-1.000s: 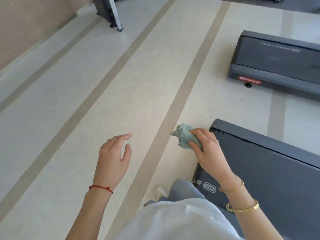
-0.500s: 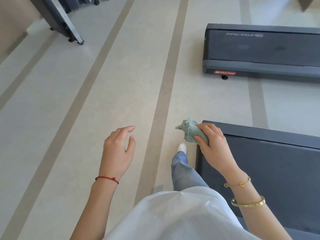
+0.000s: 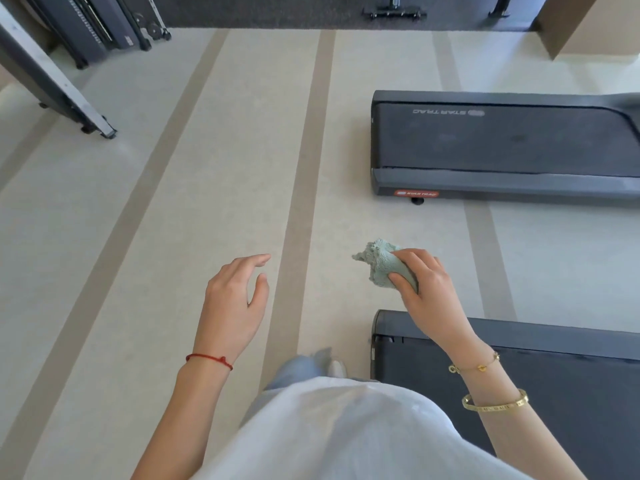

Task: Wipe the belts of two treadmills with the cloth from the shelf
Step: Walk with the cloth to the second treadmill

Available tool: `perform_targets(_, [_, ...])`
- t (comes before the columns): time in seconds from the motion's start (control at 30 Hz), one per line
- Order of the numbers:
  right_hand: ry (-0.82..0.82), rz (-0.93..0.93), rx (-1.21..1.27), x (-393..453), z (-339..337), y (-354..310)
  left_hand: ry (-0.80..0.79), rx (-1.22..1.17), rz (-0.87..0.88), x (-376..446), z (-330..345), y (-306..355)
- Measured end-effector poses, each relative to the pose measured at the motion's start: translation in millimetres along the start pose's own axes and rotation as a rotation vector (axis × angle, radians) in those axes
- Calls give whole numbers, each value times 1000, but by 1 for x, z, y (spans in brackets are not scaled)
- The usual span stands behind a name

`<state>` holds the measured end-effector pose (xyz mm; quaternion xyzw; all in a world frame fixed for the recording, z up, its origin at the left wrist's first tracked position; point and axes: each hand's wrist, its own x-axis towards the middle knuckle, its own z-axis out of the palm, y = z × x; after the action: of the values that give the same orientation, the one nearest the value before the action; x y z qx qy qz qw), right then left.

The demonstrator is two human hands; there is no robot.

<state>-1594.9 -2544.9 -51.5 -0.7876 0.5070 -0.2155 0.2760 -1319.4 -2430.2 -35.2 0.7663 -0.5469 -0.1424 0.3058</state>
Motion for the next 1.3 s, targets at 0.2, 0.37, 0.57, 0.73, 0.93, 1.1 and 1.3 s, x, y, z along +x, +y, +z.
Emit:
perform_targets(0.2, [49,83,6,66,-19,36,-59,-12,53,97,37,18])
perform_targets(0.37, [75,132,-10,129,-32,72,-89,-22,92,180,73,34])
perform_targets(0.57, [117,190,-37,233,-52,114,-151,-46,118,305,120,55])
perform_targets(0.73, [168,226,-37,328,-80,140,-201,-48,190,422,156,88])
perform_targets(0.93, [238,269,-19,417,-108,170,-265,-18,309,534,186,130])
perform_targets(1.1, [255,289,-11,473,-123,205,-284,2,333,606,217,154])
perform_targets(1.3, [217,282,-19,552,-152,268,-279,3,290,675,272,183])
